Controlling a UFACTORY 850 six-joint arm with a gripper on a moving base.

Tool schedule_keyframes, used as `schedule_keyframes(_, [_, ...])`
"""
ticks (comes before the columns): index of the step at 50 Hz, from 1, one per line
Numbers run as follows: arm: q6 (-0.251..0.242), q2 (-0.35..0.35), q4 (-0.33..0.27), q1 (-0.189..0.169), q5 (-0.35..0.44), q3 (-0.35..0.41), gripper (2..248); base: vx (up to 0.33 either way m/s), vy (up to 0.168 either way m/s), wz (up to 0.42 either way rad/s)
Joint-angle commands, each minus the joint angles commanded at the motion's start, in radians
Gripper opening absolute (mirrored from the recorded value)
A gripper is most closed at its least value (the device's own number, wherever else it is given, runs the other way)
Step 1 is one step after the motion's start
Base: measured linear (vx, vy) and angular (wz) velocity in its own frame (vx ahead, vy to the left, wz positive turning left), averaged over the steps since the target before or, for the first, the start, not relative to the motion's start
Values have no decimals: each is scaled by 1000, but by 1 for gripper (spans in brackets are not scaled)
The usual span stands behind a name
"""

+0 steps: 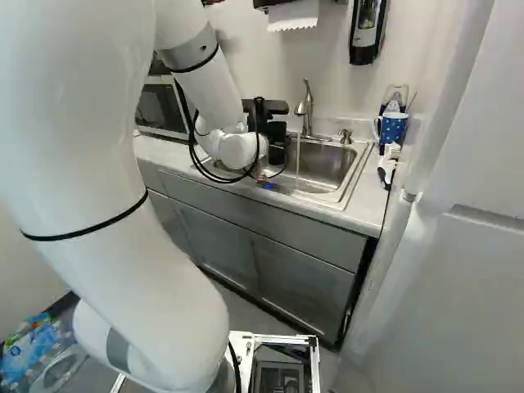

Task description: Rinse the cup and place it in the tray

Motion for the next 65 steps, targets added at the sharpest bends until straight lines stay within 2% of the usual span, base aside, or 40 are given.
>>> schedule_keyframes(33, [0,-36,0,-98,89,9,125,0,0,0])
schedule_keyframes(65, [0,-37,0,-99,90,8,125,0,0,0])
